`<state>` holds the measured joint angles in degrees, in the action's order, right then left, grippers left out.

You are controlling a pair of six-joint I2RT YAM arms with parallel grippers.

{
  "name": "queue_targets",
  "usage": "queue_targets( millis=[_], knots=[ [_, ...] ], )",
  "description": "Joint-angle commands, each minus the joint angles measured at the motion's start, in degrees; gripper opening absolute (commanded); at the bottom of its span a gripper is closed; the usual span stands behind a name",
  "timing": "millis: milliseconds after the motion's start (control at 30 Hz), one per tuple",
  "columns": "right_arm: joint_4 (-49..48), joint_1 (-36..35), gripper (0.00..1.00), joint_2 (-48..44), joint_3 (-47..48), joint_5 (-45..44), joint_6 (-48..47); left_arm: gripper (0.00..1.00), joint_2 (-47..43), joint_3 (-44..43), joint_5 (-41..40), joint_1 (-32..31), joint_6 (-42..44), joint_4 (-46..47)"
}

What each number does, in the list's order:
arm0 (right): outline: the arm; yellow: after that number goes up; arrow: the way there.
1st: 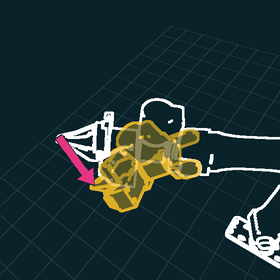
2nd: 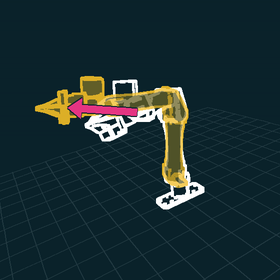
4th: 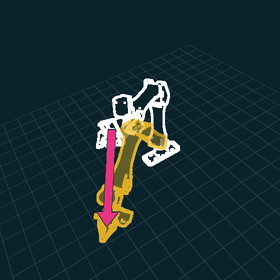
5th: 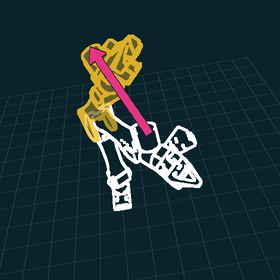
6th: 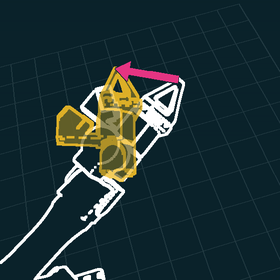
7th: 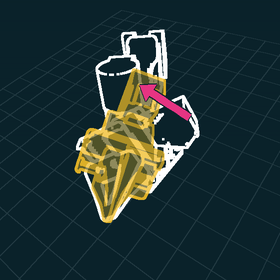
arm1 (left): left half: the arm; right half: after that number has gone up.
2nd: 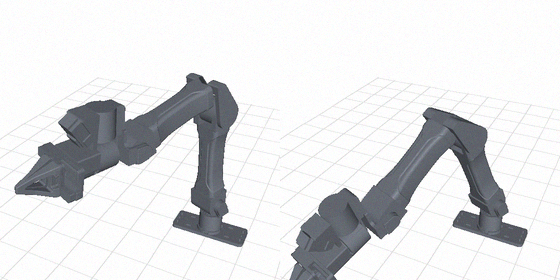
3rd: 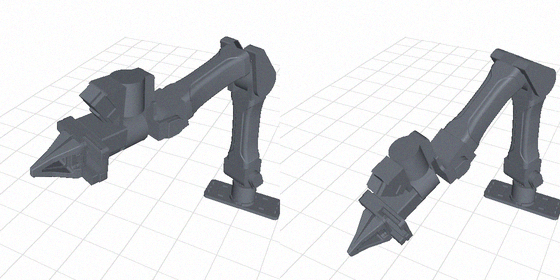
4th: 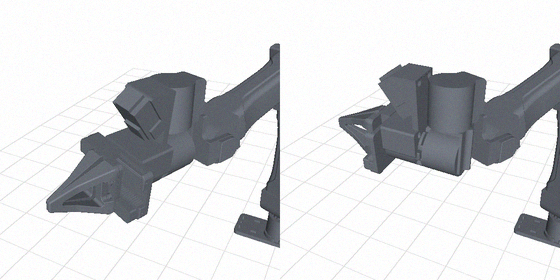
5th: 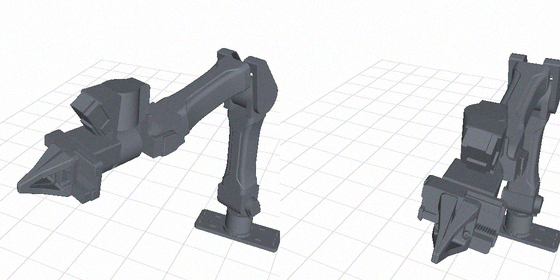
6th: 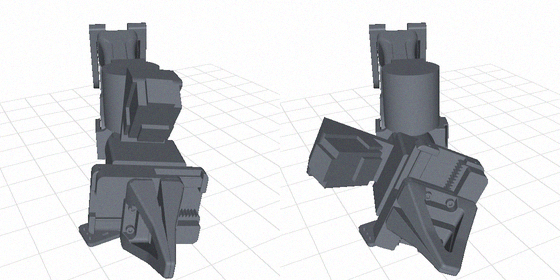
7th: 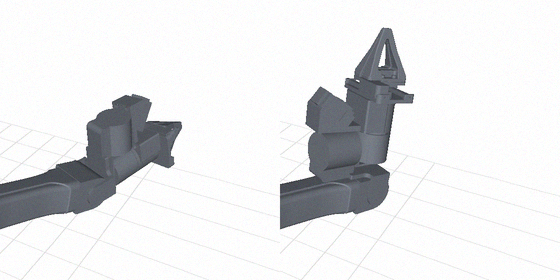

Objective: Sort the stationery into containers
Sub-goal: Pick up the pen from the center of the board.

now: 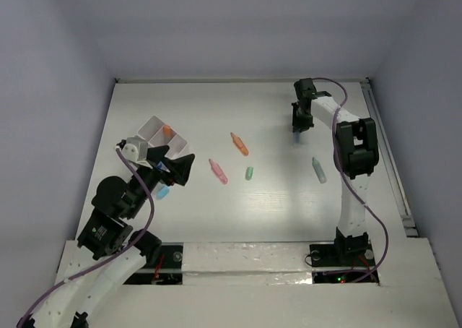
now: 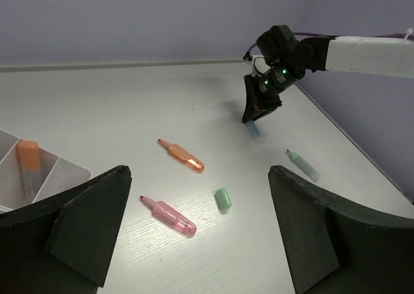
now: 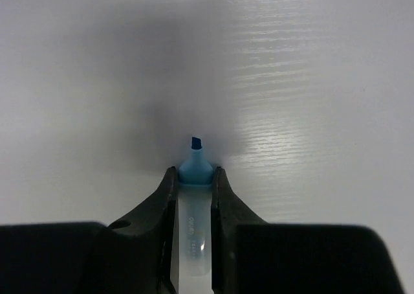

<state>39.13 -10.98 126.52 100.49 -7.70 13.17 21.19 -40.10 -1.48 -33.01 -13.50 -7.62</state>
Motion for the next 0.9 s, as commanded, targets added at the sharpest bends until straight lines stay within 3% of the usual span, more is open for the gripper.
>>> queue_targets(
  millis=[0, 200, 333, 467, 667, 867],
  knots=[
    [0.0, -0.2, 0.02, -0.6, -0.5, 1.2, -0.2, 0.85, 2.4, -1.1, 1.2, -0.3, 0.8, 1.9],
    [-6.6, -2.0, 0.00, -12.6, -6.0, 5.2, 2.2, 0.79, 7.3, -1.4, 4.9, -0.3, 0.9, 2.1],
    [-11.7, -10.2, 0.00, -21.6, -9.2, 5.4, 4.4, 0.70, 10.4, -1.4, 8.1, -0.3, 1.2, 2.4],
    [-23.3, -23.2, 0.00, -28.2, -14.7, 6.5, 11.1, 0.61, 13.5, -1.5, 10.7, -0.3, 1.5, 2.8],
    [-43.0, -31.5, 0.00, -30.3, -21.7, 9.1, 21.5, 0.58, 16.1, -1.6, 9.7, -0.3, 1.6, 2.6],
    [-51.2, -35.9, 0.00, -30.5, -23.1, 9.4, 24.6, 0.51, 17.9, -1.8, 5.0, 0.2, 1.4, 1.3]
  ],
)
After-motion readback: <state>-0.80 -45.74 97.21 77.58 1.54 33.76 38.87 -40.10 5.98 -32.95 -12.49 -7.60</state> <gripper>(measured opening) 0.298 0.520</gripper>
